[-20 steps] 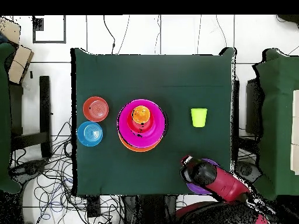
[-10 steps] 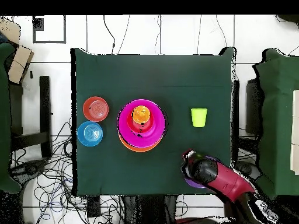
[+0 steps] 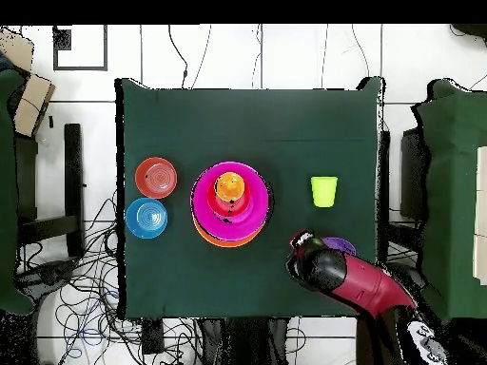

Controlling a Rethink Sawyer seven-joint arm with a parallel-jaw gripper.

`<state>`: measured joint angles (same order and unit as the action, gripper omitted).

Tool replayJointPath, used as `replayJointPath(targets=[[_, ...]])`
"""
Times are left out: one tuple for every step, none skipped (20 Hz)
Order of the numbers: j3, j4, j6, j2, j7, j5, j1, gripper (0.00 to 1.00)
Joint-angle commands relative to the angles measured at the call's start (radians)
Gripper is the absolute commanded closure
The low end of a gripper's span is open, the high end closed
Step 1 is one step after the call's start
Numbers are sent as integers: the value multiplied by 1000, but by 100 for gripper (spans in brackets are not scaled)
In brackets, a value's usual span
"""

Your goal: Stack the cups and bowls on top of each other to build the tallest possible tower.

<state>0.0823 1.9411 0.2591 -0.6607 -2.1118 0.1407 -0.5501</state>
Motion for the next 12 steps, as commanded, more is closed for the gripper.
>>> replayJointPath(targets=[[-105,-109,202,9,-14,-20,75,100],[-103,-122,222,12,-17,-25,84,100],[-99,-142,242,15,-20,-27,96,100],[-96,-160,259,17,-21,-26,108,100],[-91,-185,290,19,-25,-29,121,100],[-89,-196,312,20,-24,-29,124,100],[-87,-206,334,21,-24,-28,128,100],[-85,-216,356,22,-24,-28,132,100],[-83,-226,378,24,-23,-28,135,100],[-84,-239,411,16,-19,-29,139,100],[-85,-256,464,6,-19,-35,143,100],[-92,-270,510,-6,-7,-39,139,100]])
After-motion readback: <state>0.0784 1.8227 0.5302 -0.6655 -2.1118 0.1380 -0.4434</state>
